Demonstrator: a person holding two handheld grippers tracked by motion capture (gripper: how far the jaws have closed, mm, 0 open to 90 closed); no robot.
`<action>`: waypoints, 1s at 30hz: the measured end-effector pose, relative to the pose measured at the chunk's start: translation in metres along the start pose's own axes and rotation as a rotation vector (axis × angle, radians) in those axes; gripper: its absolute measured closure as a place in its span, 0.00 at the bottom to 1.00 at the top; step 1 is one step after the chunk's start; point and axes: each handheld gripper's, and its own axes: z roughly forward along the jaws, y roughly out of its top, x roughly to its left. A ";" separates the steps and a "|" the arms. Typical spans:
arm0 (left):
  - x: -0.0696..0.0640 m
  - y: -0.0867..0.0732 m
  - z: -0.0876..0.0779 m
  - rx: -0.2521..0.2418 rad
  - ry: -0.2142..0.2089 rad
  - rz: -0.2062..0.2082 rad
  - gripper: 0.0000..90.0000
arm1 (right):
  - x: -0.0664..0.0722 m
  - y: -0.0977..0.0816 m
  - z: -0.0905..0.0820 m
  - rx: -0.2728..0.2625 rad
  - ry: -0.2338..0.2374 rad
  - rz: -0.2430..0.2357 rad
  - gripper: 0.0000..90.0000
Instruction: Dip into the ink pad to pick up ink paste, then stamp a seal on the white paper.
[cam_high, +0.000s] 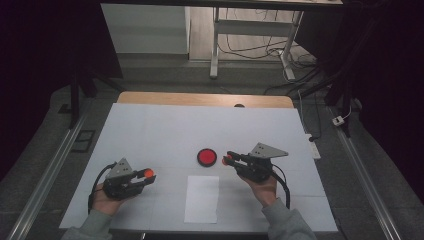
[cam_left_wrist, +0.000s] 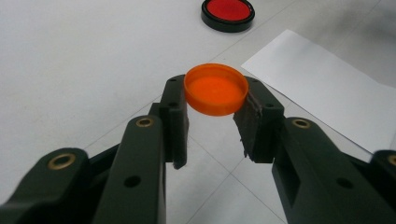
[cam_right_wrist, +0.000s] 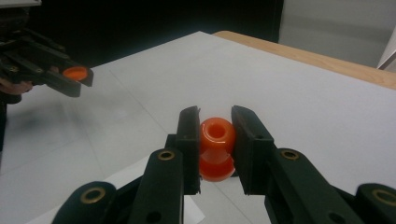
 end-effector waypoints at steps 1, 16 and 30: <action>0.000 0.000 0.000 0.001 0.000 0.002 0.72 | 0.001 0.000 -0.004 -0.002 0.001 -0.002 0.81; 0.000 0.000 0.000 0.000 0.006 -0.001 0.72 | -0.002 -0.015 -0.037 -0.007 -0.042 -0.016 0.80; -0.001 0.003 0.002 0.000 -0.002 0.011 0.72 | 0.002 -0.014 -0.034 -0.014 -0.033 -0.032 0.80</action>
